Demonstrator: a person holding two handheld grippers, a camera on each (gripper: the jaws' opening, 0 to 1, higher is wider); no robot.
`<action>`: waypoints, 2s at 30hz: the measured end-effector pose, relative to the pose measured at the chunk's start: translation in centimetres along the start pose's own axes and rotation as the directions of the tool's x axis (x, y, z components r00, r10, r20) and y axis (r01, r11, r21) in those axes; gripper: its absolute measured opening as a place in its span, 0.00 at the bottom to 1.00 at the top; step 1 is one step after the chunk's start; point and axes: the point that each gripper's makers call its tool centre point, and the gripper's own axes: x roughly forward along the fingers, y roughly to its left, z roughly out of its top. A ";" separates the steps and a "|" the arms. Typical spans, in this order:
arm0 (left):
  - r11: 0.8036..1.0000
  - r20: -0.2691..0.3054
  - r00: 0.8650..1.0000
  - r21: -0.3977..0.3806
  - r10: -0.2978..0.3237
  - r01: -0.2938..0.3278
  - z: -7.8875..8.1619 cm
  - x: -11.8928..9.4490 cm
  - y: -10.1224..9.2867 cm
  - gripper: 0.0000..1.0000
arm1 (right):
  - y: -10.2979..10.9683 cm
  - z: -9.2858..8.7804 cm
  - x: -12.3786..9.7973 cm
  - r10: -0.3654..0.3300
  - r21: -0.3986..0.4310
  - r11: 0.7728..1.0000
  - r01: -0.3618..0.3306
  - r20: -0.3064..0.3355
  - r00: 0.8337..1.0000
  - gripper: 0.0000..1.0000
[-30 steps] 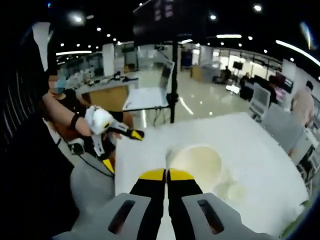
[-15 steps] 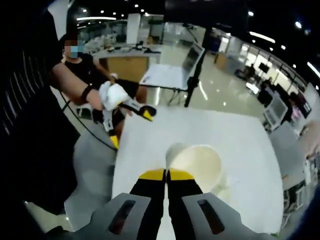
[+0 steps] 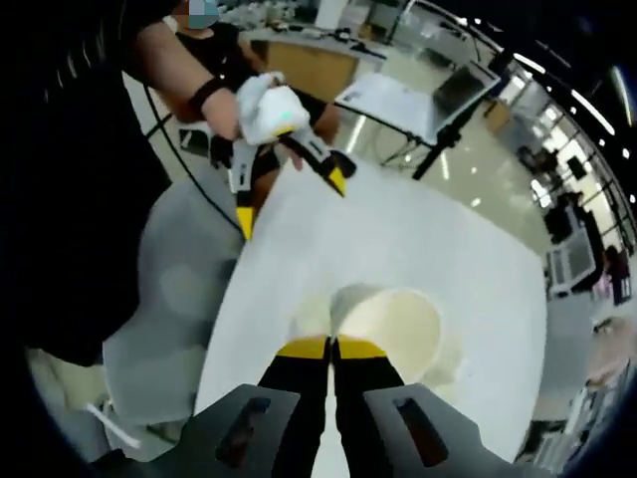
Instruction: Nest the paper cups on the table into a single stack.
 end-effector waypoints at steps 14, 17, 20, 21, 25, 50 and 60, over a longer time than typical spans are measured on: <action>1.000 0.000 1.000 -0.019 0.003 -0.003 -0.7 -0.2 0.1 0.99 | 1.6 -2.1 5.5 0.058 -0.038 0.997 -0.062 -0.098 0.993 0.00; 1.000 -0.004 1.000 -0.022 0.003 -0.003 -0.9 -0.3 0.2 0.99 | 2.0 -3.0 6.6 0.062 -0.065 0.995 -0.071 -0.129 0.990 0.00; 1.000 0.000 1.000 -0.024 0.002 -0.002 -0.9 -0.4 0.2 0.99 | 2.2 -3.9 7.6 0.060 -0.101 0.992 -0.077 -0.165 0.984 0.00; 1.000 0.003 1.000 -0.027 0.002 -0.002 -0.8 -0.5 0.2 0.99 | 2.3 -4.0 7.8 0.060 -0.105 0.991 -0.078 -0.170 0.984 0.00; 0.999 0.000 1.000 -0.033 0.005 -0.005 -0.9 -0.6 0.3 0.99 | 2.7 -4.0 8.7 0.073 -0.105 0.990 -0.093 -0.174 0.982 0.00; 0.999 0.001 1.000 -0.045 0.000 0.000 -1.1 -0.5 0.3 0.99 | 3.4 -5.3 12.5 0.133 -0.129 0.977 -0.171 -0.261 0.956 0.00; 0.999 0.000 1.000 -0.048 0.000 0.000 -1.3 -0.5 0.4 0.99 | 3.7 -4.9 13.4 0.150 -0.228 0.953 -0.199 -0.218 0.964 0.05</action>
